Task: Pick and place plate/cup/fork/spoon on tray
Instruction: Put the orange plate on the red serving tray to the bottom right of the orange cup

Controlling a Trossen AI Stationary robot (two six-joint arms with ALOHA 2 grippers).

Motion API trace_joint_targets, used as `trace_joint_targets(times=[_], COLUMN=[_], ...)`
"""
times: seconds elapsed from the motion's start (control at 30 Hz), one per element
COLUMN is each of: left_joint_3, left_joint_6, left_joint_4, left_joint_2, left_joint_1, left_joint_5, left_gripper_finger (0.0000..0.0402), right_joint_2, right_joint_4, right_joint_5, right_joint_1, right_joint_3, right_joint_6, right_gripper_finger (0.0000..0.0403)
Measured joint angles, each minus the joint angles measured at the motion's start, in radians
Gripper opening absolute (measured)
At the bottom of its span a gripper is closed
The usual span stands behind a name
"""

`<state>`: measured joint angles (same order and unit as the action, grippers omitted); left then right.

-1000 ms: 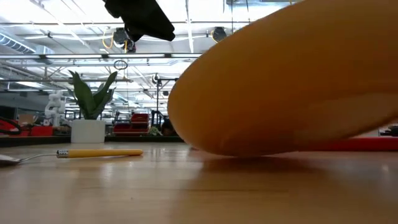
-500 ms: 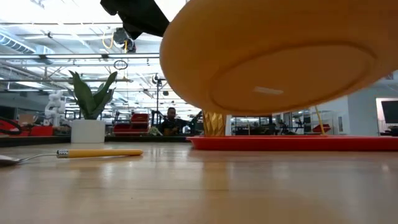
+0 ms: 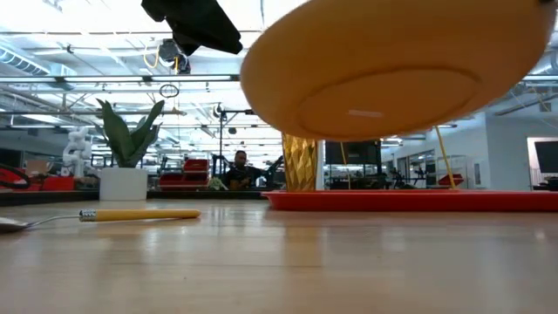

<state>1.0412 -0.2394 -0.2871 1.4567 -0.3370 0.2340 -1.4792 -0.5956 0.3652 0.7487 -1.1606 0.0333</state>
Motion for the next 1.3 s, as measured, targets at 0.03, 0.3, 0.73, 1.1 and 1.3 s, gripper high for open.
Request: trace_joint_targets(times=[0.03,0.3,0.73,1.1,1.3], left_joint_3=[0.0,0.0,0.0,0.0,0.0], left_joint_6=[0.0,0.006,0.009,0.008,0.008], left_joint_4=[0.0,0.0,0.0,-0.001,-0.017], left_joint_2=[0.0,0.0,0.0,0.0,0.0], left_joint_1=[0.0,0.0,0.0,0.0,0.0], left_joint_5=[0.0,0.0,0.0,0.0,0.0], left_gripper_finger=[0.0088,0.0088,0.0088,0.0088,0.0088], right_joint_2=[0.0,0.0,0.0,0.0,0.0], right_joint_4=[-0.017,-0.146,-0.315,-0.305,-0.231], right_joint_5=[0.004,0.005,0.06,0.108,0.137], right_joint_1=[-0.008,-0.104,-0.281,-0.418,-0.468], right_joint_3=[-0.002,-0.005,-0.005,0.007,0.082], right_joint_6=[0.006,0.124,0.182,0.221,0.267], right_gripper_finger=[0.0,0.0,0.0,0.0,0.0])
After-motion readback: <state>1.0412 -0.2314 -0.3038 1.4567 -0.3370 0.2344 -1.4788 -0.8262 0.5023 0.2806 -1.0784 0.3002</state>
